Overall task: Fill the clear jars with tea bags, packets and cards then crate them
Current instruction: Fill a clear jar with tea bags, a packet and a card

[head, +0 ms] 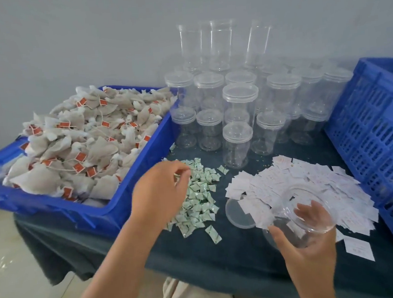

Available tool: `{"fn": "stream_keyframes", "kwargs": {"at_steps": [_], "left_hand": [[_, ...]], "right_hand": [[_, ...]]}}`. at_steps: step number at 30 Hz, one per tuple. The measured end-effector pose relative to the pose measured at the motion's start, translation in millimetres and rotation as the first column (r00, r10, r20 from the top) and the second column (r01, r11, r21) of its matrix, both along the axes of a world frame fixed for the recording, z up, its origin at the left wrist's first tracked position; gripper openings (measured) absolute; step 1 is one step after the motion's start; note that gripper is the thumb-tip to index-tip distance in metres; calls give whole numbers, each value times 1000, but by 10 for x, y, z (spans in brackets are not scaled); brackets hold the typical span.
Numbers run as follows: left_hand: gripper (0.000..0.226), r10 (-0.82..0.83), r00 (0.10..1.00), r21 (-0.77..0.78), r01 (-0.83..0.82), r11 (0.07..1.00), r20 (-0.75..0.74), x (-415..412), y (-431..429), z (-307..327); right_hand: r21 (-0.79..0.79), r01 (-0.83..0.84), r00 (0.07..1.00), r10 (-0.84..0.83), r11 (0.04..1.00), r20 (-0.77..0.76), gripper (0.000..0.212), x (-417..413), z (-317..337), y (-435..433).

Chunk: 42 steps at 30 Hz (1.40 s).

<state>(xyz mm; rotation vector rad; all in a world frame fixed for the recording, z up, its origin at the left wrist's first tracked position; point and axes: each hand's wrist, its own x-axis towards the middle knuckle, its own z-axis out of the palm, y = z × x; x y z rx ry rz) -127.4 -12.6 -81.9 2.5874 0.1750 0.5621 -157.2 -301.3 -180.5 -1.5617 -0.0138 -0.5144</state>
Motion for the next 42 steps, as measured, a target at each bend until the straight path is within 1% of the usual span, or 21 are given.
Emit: {"fn": "stream_keyframes", "kwargs": {"at_steps": [2,3,5,7,8,9,11,15,19,21,24,26,28,31,33,35,37,39,40,41,42], "left_hand": [[15,129,991,126,-134,983,47,-35,488,246],[20,200,980,190,-195,962,-5,-13,741,359],[32,334,907,311,-250,917,-255,98,1191,496],[43,382,772,422,-165,892,-508,244,1444,512],[49,390,719,457,-113,882,-575,308,1504,468],[58,402,694,484,-87,871,-598,372,1539,407],[64,412,718,505,-98,857,-560,469,1553,278],[41,277,881,402,-111,909,-383,466,1521,64],[18,258,950,311,-195,930,-177,394,1621,141],[27,282,957,193,-265,945,-67,378,1674,287],[38,300,953,-80,-296,952,45,347,1660,573],[46,281,958,-226,-261,938,61,343,1563,755],[52,228,971,-326,-193,925,74,333,1365,884],[43,144,976,-461,-54,886,162,353,877,937],[39,121,963,-578,41,815,240,389,468,919],[36,93,960,-725,136,675,266,426,89,897],[29,48,974,-873,176,456,221,458,-210,910],[29,-35,989,-971,148,189,144,494,-420,920],[31,-99,987,-990,128,50,123,512,-501,919],[33,-164,979,-992,110,-63,119,525,-572,914],[34,-216,969,-987,93,-131,120,539,-639,901]], "right_hand": [[-80,-20,1000,21,997,12,95,0,7,45],[-97,-35,999,36,995,15,95,4,11,71],[-105,-73,997,75,992,10,99,16,11,130],[-111,-96,995,98,989,10,103,30,2,187],[-113,-100,995,102,989,11,103,38,-2,212],[-118,-102,995,104,988,11,102,43,-5,233],[-134,-100,994,104,986,18,100,58,-9,250],[-116,-104,994,107,988,21,101,93,-44,228],[-129,-113,992,118,985,32,94,77,-58,225],[-155,-126,991,131,980,27,94,76,-64,217],[-176,-160,987,163,971,-1,94,88,-59,210],[-212,-179,984,180,961,-15,96,95,-63,208],[-266,-200,980,198,943,-35,100,107,-70,225],[-301,-217,976,207,928,-64,104,121,-12,346],[-333,-225,974,214,915,-69,97,124,41,464],[-344,-240,971,229,908,-73,91,126,66,550],[-340,-242,970,231,909,-72,91,126,68,584],[-352,-229,973,221,908,-64,93,132,51,583],[-356,-225,974,218,907,-62,93,139,39,575],[-355,-223,975,215,908,-61,93,147,28,565],[-354,-220,975,213,909,-61,93,155,23,556]]}}
